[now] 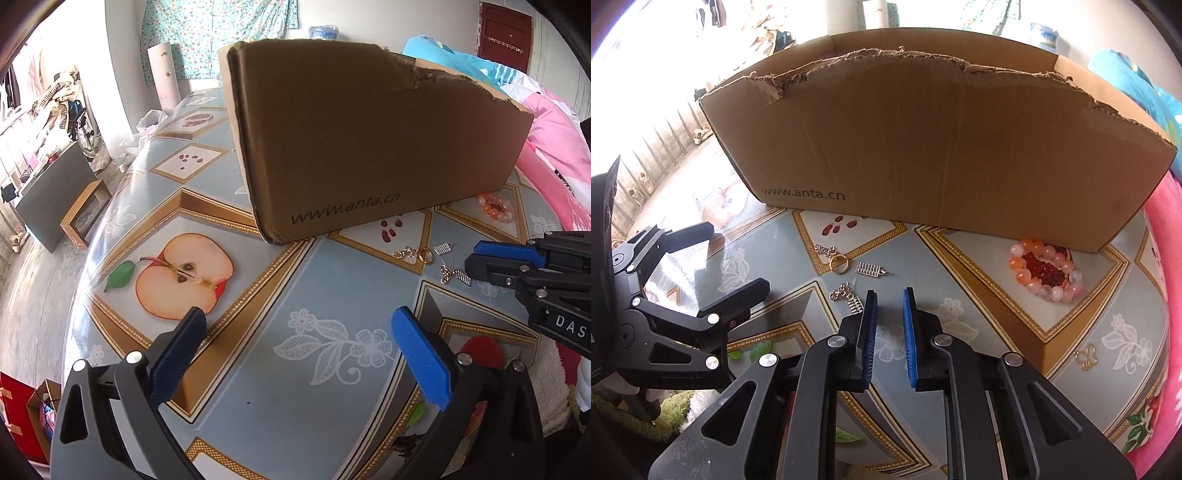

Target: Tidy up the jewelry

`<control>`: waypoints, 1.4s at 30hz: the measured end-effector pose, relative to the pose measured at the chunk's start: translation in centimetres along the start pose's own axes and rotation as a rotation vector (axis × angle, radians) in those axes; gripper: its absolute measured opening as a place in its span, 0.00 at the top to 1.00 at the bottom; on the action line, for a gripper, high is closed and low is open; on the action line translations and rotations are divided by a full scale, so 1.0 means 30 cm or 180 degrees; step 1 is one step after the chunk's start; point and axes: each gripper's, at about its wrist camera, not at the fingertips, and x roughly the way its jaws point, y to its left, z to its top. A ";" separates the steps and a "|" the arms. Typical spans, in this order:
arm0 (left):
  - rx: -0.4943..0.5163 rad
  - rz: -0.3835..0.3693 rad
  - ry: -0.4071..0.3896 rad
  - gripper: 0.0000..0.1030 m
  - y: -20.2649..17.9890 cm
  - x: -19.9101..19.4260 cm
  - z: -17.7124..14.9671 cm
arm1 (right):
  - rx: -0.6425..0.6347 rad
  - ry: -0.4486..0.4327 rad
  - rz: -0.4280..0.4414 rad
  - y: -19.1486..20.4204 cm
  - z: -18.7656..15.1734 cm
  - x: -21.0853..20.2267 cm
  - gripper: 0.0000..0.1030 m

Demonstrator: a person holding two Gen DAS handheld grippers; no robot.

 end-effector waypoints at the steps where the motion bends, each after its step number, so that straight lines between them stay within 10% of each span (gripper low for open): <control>1: 0.0000 0.0000 0.0002 0.04 0.000 0.000 0.001 | 0.0011 0.0012 0.0005 0.000 -0.003 -0.002 0.88; 19: -0.0030 0.0021 0.0015 0.04 0.000 0.002 0.004 | -0.0502 -0.0037 0.0387 0.050 0.030 0.009 0.90; 36: -0.0024 0.0015 0.0015 0.04 0.004 0.002 0.003 | -0.0007 -0.0117 0.0599 -0.105 -0.052 -0.131 1.00; 42: -0.0031 0.0019 0.0014 0.04 0.004 0.003 0.003 | -0.0194 -0.0140 0.0675 -0.073 -0.029 -0.116 0.78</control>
